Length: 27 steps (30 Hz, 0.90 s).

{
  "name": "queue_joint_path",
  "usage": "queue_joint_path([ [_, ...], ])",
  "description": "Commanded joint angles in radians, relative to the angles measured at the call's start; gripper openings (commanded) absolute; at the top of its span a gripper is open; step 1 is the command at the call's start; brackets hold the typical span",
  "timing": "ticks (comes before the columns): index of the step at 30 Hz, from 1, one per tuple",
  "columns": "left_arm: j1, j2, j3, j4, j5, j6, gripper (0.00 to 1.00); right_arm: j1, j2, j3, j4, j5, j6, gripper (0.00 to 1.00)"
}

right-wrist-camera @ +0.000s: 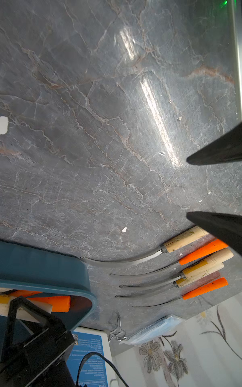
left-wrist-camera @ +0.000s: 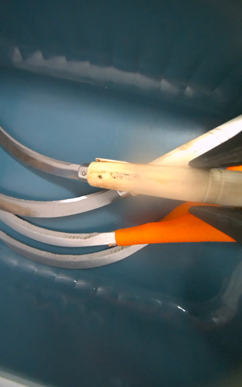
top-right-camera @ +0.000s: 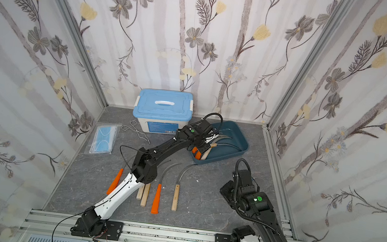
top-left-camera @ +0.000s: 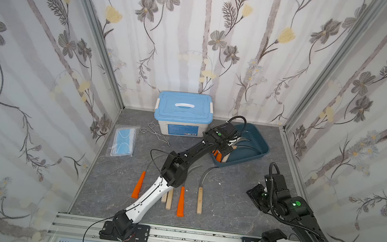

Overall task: Put small sickles into storage boxes
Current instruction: Place the sickle in the storage box.

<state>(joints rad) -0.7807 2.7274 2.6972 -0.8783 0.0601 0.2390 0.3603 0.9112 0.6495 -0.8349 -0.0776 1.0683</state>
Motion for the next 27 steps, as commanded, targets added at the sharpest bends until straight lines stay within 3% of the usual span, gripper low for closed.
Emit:
queue_joint_path([
  [1, 0.000, -0.019, 0.008, 0.014, -0.001, 0.005, 0.33, -0.001, 0.000, -0.002, 0.009, 0.005, -0.003, 0.41],
  [8, 0.001, -0.071, 0.007, 0.018, 0.024, 0.006, 0.42, -0.007, -0.005, 0.000, 0.010, 0.010, -0.002, 0.46],
  [14, 0.001, -0.123, 0.015, 0.037, 0.031, 0.007, 0.61, -0.010, 0.019, 0.027, 0.017, 0.018, -0.035, 0.48],
  [18, 0.006, -0.203, 0.033, -0.024, -0.006, 0.029, 0.81, -0.009, 0.107, 0.116, 0.005, 0.032, -0.124, 0.48],
  [22, 0.060, -0.329, 0.028, -0.148, 0.007, 0.040, 0.94, 0.005, 0.223, 0.196, 0.005, 0.023, -0.225, 0.50],
  [27, 0.184, -0.504, -0.038, -0.284, -0.003, 0.043, 0.98, 0.121, 0.382, 0.282, 0.040, 0.030, -0.258, 0.51],
])
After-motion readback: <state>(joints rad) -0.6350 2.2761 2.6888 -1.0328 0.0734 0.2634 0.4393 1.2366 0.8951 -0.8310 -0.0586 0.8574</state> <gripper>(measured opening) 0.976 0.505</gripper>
